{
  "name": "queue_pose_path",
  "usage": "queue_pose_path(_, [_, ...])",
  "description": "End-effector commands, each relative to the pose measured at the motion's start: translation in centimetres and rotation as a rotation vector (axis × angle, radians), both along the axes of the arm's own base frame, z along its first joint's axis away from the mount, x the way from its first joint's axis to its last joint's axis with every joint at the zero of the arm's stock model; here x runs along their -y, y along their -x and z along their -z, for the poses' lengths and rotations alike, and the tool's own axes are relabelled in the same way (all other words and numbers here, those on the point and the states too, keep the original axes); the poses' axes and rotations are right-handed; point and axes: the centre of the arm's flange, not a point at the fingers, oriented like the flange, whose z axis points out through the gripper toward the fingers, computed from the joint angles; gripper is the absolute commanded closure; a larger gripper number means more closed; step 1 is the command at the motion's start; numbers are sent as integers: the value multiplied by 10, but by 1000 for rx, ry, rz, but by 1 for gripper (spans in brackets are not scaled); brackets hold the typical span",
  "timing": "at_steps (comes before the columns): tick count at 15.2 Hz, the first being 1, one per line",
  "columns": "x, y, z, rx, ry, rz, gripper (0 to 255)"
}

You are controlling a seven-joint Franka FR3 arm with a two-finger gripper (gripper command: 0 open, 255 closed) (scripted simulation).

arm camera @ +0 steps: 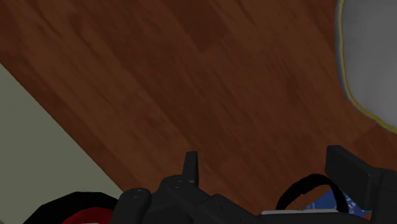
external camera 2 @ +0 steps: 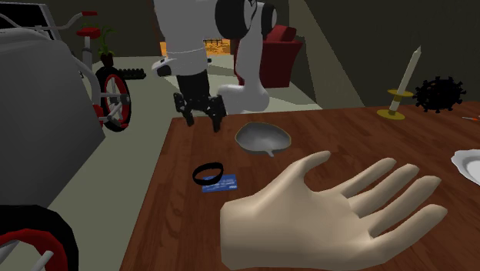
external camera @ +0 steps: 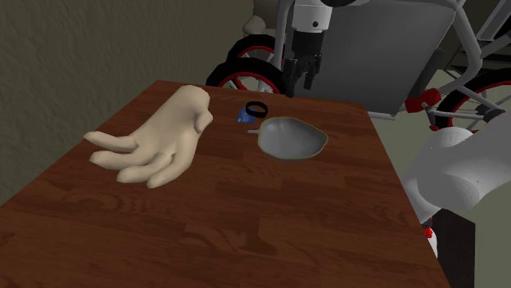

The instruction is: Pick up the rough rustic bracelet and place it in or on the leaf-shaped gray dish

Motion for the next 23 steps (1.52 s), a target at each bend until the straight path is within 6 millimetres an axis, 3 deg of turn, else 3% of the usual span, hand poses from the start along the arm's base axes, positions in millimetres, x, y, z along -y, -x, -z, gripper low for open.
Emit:
queue_pose_path(1, [-11,-25,4,17,6,-16,0])
queue_pose_path(7, [-41,-83,11,58,23,-57,0])
queue_pose_path(14, [-43,-83,51,58,23,-57,0])
queue_pose_path(22, [-43,-83,51,58,23,-57,0])
queue_pose_path(23, [-43,-83,51,58,23,-57,255])
